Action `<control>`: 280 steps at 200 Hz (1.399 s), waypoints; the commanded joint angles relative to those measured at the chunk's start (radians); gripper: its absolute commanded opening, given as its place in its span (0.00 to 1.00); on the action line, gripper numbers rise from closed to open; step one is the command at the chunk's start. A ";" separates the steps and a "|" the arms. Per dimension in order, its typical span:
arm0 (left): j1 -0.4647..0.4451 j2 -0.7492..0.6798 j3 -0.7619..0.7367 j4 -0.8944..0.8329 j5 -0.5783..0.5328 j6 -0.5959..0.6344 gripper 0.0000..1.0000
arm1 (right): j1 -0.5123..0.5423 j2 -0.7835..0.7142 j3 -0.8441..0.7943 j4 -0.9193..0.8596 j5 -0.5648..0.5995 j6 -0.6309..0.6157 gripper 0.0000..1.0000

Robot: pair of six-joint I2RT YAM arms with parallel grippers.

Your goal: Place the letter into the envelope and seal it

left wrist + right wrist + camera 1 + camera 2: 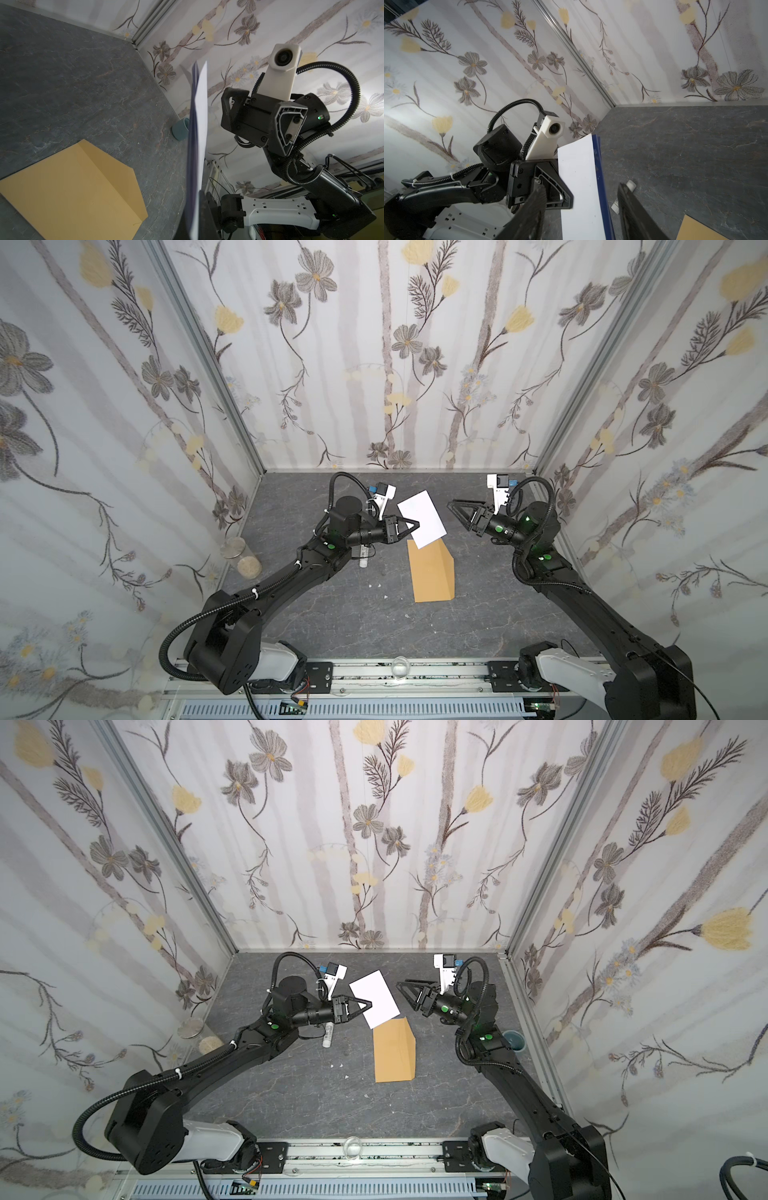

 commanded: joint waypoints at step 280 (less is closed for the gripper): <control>0.027 -0.036 0.053 -0.186 0.281 0.070 0.00 | 0.105 0.193 -0.091 0.424 -0.444 0.267 0.20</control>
